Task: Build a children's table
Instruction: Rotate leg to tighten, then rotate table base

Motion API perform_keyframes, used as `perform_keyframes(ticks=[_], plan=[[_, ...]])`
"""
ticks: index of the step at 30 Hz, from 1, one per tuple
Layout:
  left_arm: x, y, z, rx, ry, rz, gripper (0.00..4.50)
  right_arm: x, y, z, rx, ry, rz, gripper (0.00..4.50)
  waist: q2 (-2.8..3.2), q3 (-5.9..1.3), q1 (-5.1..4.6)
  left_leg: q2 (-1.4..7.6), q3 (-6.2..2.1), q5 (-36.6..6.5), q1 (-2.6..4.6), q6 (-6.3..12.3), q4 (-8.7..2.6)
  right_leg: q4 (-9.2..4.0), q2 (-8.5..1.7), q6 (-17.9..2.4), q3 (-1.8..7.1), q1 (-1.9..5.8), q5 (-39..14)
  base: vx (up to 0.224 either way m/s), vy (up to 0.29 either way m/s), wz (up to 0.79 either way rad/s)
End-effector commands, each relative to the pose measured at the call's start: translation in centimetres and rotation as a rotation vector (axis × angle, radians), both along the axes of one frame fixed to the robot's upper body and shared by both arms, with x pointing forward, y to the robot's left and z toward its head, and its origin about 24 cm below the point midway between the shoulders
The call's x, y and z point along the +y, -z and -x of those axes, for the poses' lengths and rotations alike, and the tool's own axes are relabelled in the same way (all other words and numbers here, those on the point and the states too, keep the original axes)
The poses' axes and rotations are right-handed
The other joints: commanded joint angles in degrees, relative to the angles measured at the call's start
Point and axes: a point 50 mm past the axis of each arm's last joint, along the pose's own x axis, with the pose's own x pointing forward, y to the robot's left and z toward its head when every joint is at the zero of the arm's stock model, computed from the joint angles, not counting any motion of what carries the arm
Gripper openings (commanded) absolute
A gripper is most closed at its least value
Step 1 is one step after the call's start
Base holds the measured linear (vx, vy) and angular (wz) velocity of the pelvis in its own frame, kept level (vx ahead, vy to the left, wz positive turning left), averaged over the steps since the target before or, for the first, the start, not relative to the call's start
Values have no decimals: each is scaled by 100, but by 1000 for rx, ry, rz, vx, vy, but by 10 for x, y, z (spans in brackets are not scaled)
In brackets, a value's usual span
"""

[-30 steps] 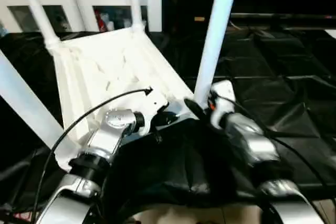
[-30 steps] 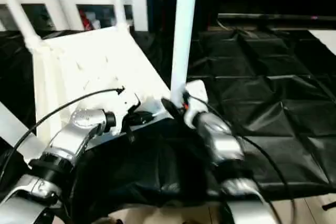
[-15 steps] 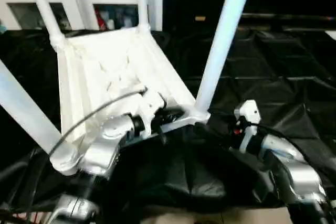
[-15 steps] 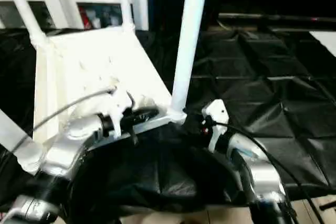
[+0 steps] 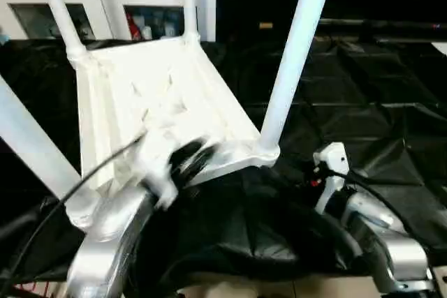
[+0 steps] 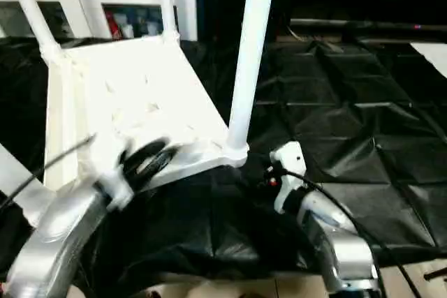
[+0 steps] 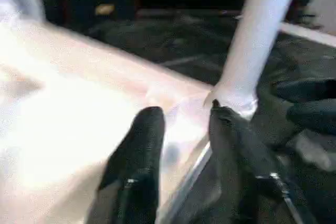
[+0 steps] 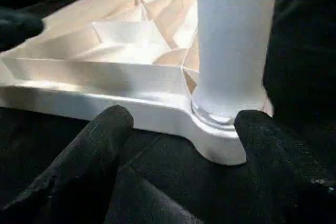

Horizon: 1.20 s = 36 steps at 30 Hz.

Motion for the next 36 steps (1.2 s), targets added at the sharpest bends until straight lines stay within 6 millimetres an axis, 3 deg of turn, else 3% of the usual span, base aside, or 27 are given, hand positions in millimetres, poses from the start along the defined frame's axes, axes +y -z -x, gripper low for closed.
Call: perform_keyframes(ticks=[1, 3, 4, 6, 7, 8, 14, 16, 17, 18, 21, 27, 30, 36], plan=[[2, -4, 8, -6, -23, 14, 206, 0, -3, 1, -13, 16, 12, 360, -20, -272, -26, 101, -15, -2124, -6, 86, -431, -603, -178, -414, 213, 196, -2500, 0, 0, 0], [6, 0, 19, 19, -55, 19, 212, 3, -2, 3, -5, 19, 10, 360, 1, -275, -18, 95, -13, -2204, 26, 71, -423, -618, -169, -349, 218, 166, -2579, 0, 0, 0], [8, 2, 23, 25, -63, 17, 215, 4, -1, 4, -1, 13, 9, 360, 36, -263, -31, 92, -24, -2250, 7, 53, -438, -623, -164, -321, 212, 176, -2611, 0, 0, 0], [14, 8, 34, 60, -33, 17, 239, 11, -1, 3, 3, -22, -1, 360, 13, -275, -34, 90, -25, -2310, 37, 41, -427, -641, -159, -286, 215, 163, -2631, 0, 0, 0], [14, 8, 34, 60, -33, 17, 250, 11, -1, 3, 3, -22, -1, 360, 50, -268, -41, 83, -24, -2345, 34, 32, -434, -654, -152, -279, 218, 158, -2626, 0, 0, 0], [14, 8, 35, 62, -32, 18, 254, 12, -1, 3, 3, -24, 1, 360, 40, -265, -52, 80, -26, -2350, 22, 31, -441, -650, -145, -269, 216, 164, -2627, 0, 0, 0], [32, 22, 51, 144, 18, 19, 294, 23, 1, -27, -7, -3, 44, 360, 68, -281, -84, 72, -34, -2325, 26, -32, -441, -595, -149, -414, 218, 175, -2413, 0, 0, 0], [39, 25, 55, 154, 12, 15, 303, 24, 1, -36, -15, 19, 47, 360, 65, -285, -131, 72, -36, -2317, 21, -59, -446, -585, -154, -463, 212, 175, -2396, 0, 0, 0], [46, 28, 59, 162, 8, 10, 329, 25, 0, -45, -22, 44, 51, 360, 23, -297, -146, 71, -20, -2324, 56, -46, -424, -584, -152, -523, 221, 150, -2314, 0, 0, 0], [47, 28, 59, 162, 8, 10, 329, 25, 0, -46, -23, 47, 52, 360, 41, -292, -163, 67, -27, -2334, 41, -45, -429, -564, -151, -556, 219, 161, -2301, 0, 0, 0], [58, 31, 65, 172, 8, 9, 341, 23, -1, -60, -18, 102, 31, 360, 14, -301, -174, 79, -18, -2290, 51, -34, -426, -549, -156, -615, 221, 171, -2191, 0, 0, 0], [78, 42, 78, 195, 18, 14, 381, 15, 0, -86, -16, 196, 86, 360, 29, -308, -181, 79, 7, -2240, 64, -54, -424, -514, -158, -765, 229, 178, -1981, 0, 0, 0], [89, 47, 85, 195, 5, 22, 418, 1, 0, -99, -21, 306, 111, 360, 25, -336, -151, 86, 15, -2160, 85, -56, -410, -494, -174, -822, 227, 191, -1832, 0, 0, 0], [120, 49, 87, 168, -45, 18, 439, -13, 1, -104, -21, 351, 97, 360, 7, -330, -155, 83, 24, -2255, 92, -10, -409, -487, -155, -822, 228, 195, -1866, 0, 0, 0]])
